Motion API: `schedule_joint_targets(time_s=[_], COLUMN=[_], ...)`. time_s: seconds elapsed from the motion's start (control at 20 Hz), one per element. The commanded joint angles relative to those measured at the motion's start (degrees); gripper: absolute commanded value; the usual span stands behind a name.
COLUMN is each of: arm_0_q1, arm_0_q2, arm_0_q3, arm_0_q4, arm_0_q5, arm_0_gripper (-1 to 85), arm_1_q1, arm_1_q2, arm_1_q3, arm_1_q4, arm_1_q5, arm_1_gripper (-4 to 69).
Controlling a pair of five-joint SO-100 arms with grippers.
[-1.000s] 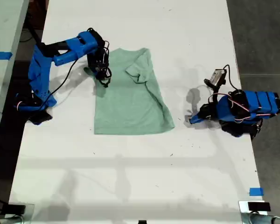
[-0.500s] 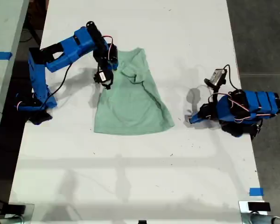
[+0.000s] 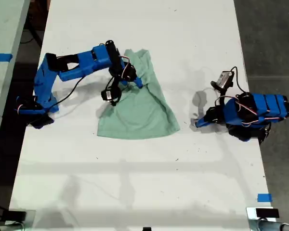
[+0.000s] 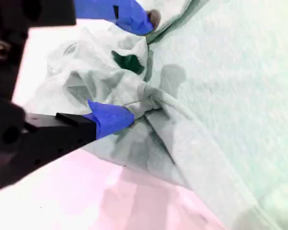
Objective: Fold t shirt
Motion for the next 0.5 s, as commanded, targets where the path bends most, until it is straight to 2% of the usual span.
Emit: schedule_joint_targets(time_s=[0.0, 0.1, 0.2, 0.25, 0.35, 0.4, 0.45], arm_0_q1=[-2.4, -2.4, 1.1, 4.5, 12.9, 17.8, 21.9], arm_0_q2=[16.4, 30.0, 41.7, 46.5, 55.9, 61.4, 67.8], arm_0_q3=[-2.5, 4.6, 12.1, 16.3, 27.2, 33.7, 41.6], arm_0_q4=[4.7, 4.7, 4.7, 4.7, 4.7, 3.6, 2.0], arm_0_q5=[-0.3, -3.1, -8.7, -13.4, -27.2, -34.5, -41.5], arm_0_gripper=[26.9, 26.1, 25.0, 24.5, 22.7, 20.3, 14.4], arm_1_q1=[-0.2, 0.0, 0.0, 0.0, 0.0, 0.0, 0.1], arm_1_q2=[0.0, 0.0, 0.0, 0.0, 0.0, 0.0, 0.0], arm_1_q3=[-0.4, -0.4, -0.4, -0.4, -0.4, -0.4, -0.4], arm_1_q4=[0.8, 0.8, 0.8, 0.8, 0.8, 0.8, 0.8], arm_1_q5=[-0.7, -0.8, -0.8, -0.8, -0.8, -0.8, -0.8], arm_1_gripper=[4.7, 4.8, 4.8, 4.8, 4.7, 4.6, 4.6])
